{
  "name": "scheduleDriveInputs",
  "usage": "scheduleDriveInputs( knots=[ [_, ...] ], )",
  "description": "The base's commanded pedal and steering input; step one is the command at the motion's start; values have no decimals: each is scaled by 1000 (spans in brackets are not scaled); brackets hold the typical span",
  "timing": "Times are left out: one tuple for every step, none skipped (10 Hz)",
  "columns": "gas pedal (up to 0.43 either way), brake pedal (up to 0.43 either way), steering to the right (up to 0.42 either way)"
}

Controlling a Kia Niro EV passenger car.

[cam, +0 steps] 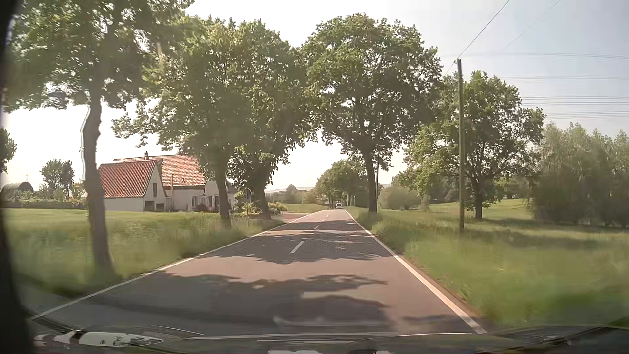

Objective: Follow the waypoints while adhering to traffic rules and regulations

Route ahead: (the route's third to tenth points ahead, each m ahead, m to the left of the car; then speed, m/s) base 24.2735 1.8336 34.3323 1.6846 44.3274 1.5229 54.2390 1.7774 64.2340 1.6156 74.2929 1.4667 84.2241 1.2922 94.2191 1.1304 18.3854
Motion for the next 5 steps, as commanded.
scheduleDriveInputs(
  knots=[
    [177,0,-2],
    [177,0,-2],
    [177,0,-1],
    [177,0,-1],
    [177,0,-1]
  ],
)
